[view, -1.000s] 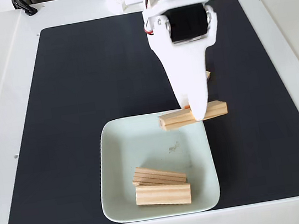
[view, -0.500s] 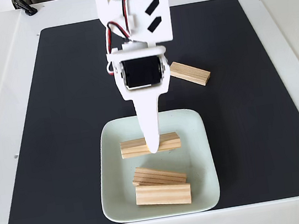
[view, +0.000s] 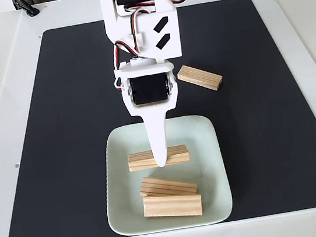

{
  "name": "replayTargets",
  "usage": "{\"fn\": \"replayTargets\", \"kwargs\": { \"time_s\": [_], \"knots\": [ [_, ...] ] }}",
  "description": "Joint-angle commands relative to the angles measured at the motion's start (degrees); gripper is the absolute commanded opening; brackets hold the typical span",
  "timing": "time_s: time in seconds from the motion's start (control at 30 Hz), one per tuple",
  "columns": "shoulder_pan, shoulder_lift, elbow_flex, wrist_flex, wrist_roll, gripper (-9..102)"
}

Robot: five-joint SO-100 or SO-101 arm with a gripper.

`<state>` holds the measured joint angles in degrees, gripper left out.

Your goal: Pick up the wooden block and place them on the plate.

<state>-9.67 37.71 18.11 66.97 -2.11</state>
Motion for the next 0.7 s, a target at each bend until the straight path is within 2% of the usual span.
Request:
{"fn": "replayTargets", "kwargs": {
  "time_s": [0.0, 0.13, 0.43, 0.67],
  "knots": [
    [0.0, 0.79, -3.34, -0.7, 0.62, 0],
    [0.0, 0.79, -3.34, -1.05, 1.93, 0],
    [0.44, -2.02, -3.43, -7.65, 3.25, 0],
    [0.53, -2.02, -3.43, -6.94, 3.87, 0]
  ]
}}
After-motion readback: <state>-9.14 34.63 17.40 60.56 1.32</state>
